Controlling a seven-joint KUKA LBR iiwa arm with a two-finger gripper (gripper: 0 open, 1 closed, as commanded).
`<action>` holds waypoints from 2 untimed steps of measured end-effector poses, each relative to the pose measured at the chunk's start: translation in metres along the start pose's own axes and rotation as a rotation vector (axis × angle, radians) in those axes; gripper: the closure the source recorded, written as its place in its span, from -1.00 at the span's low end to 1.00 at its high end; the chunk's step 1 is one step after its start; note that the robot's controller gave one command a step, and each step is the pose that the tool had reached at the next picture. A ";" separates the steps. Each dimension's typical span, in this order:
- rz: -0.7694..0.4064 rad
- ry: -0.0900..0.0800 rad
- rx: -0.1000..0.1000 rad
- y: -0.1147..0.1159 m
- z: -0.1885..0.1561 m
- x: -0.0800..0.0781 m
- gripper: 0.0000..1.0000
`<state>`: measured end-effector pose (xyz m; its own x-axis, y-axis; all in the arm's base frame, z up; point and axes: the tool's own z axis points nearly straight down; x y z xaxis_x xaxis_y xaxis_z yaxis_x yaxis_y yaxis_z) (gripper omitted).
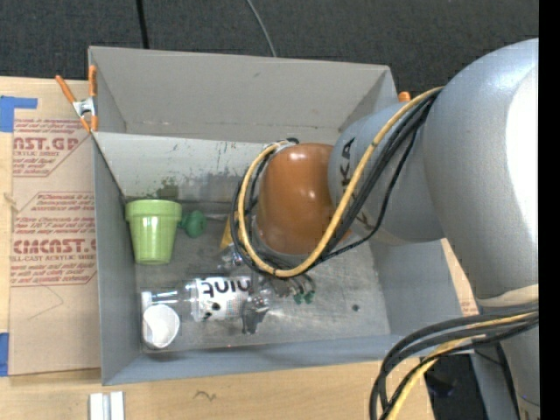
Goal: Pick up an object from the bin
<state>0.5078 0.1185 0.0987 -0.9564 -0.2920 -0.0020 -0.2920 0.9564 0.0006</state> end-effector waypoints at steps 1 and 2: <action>0.094 -0.001 -0.001 -0.007 0.026 0.009 -1.00; 0.009 -0.022 0.001 -0.004 0.024 0.017 1.00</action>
Offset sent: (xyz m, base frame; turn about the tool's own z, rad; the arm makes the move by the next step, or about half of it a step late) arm -0.0217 -0.0104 -0.0287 0.0041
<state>0.4926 0.1101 0.0749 -0.9588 -0.2831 -0.0242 -0.2832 0.9591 0.0000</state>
